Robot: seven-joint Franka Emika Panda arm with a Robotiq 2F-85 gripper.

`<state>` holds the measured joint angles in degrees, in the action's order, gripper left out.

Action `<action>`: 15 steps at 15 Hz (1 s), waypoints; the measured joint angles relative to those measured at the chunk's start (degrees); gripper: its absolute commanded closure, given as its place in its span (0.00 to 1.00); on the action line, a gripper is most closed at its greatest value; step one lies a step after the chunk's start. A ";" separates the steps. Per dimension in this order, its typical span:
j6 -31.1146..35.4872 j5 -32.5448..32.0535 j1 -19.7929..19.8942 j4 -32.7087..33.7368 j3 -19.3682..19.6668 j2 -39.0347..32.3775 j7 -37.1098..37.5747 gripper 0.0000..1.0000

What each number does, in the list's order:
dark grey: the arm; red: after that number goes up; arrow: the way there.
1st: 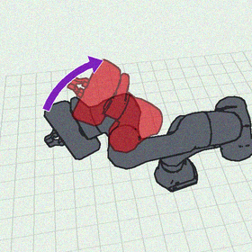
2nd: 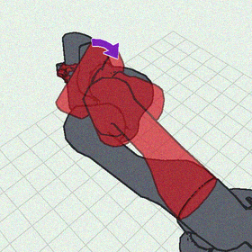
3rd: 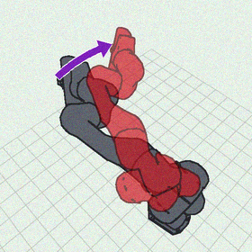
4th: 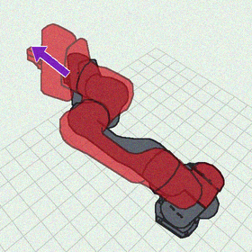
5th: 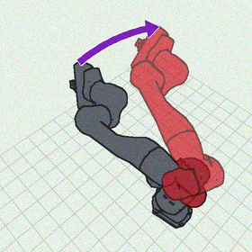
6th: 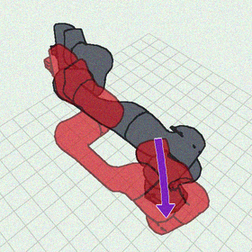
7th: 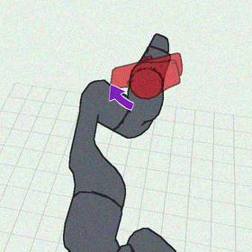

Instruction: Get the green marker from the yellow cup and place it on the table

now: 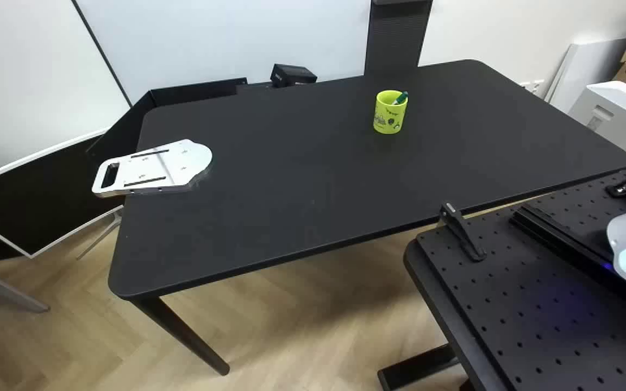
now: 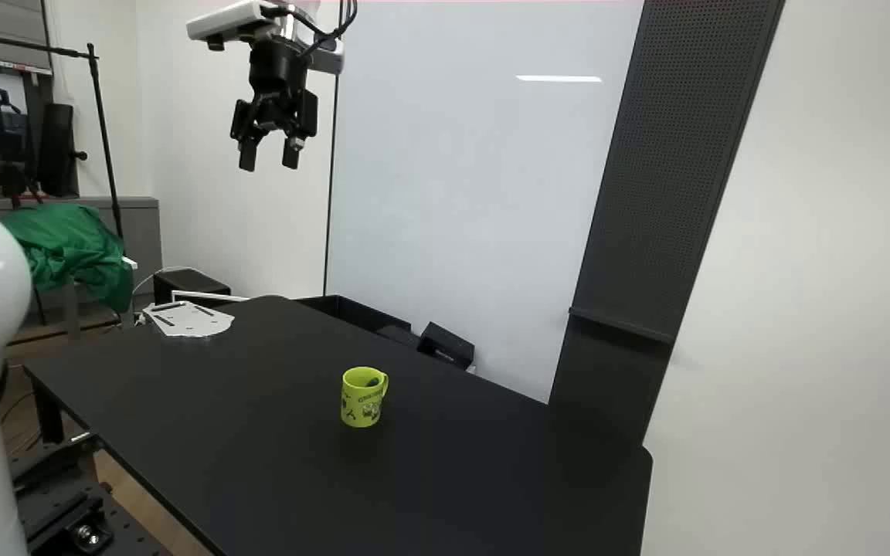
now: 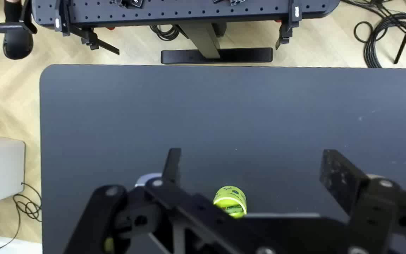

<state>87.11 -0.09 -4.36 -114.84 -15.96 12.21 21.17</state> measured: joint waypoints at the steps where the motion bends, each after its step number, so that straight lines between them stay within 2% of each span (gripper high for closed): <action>1: 0.05 0.00 0.00 0.00 0.00 0.01 0.00 0.00; 15: 0.04 0.04 -1.00 -0.21 0.77 0.00 -0.11 0.00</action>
<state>87.15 -0.06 -5.37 -115.04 -15.20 12.21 21.07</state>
